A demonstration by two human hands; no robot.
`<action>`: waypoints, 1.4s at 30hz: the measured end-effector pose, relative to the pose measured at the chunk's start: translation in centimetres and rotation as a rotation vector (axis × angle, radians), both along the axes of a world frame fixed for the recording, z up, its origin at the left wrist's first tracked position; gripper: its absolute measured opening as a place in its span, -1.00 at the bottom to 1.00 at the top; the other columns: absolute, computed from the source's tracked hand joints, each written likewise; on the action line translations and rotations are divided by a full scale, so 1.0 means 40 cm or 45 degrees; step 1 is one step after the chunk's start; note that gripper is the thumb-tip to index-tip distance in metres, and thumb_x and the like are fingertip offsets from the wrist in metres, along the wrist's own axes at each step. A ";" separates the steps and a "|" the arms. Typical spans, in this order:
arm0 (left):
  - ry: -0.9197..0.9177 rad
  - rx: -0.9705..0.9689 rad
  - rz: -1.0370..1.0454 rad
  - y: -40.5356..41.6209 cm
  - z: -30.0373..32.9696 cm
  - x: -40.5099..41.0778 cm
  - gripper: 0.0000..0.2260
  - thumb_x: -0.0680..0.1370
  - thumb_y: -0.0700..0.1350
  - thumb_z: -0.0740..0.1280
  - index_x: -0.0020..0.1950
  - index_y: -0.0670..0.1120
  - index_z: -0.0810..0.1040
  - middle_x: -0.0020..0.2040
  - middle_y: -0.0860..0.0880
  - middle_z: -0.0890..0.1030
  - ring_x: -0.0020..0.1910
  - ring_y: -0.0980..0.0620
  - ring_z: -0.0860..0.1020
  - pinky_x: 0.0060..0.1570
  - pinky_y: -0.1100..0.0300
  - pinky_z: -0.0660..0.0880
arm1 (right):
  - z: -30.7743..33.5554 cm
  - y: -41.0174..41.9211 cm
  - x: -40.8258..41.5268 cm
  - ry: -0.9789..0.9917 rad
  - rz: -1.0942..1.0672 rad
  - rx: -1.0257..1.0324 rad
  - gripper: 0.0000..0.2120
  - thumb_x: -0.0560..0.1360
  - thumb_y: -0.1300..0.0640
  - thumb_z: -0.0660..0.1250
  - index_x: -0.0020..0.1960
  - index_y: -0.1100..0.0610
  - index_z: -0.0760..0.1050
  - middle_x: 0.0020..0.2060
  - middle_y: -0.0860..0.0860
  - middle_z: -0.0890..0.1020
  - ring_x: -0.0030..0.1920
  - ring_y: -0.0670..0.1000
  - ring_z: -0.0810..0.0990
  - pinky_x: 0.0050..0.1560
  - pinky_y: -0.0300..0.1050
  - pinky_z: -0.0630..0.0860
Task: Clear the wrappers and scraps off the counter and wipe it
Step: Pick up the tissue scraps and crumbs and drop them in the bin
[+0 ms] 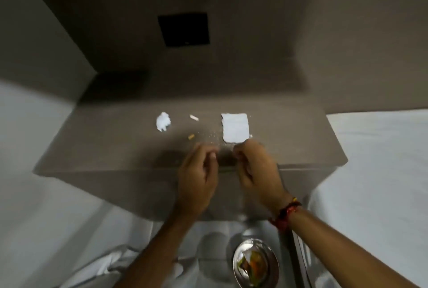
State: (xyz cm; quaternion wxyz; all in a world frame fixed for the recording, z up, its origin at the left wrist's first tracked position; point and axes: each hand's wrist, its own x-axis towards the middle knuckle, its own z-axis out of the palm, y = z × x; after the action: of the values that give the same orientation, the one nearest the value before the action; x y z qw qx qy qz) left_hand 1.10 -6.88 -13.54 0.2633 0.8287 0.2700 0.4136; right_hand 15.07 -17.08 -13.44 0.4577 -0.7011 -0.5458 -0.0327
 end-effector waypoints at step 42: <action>1.138 -1.228 -0.190 -0.410 -1.059 -0.104 -0.63 0.57 -0.01 0.34 0.25 -0.22 0.63 0.18 -0.24 0.68 0.18 -0.19 0.63 0.16 0.02 0.52 | -1.051 -0.458 -0.219 0.797 -0.387 -1.233 -0.63 0.60 0.19 0.23 0.40 0.18 0.39 0.09 0.22 0.66 0.06 0.24 0.65 0.03 0.08 0.62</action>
State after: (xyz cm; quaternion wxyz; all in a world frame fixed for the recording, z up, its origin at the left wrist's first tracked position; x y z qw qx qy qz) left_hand -3.05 -23.28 -55.91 0.4953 0.7263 0.4502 -0.1566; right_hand 6.31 -35.40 -55.47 0.2151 -0.8766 -0.2312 0.3631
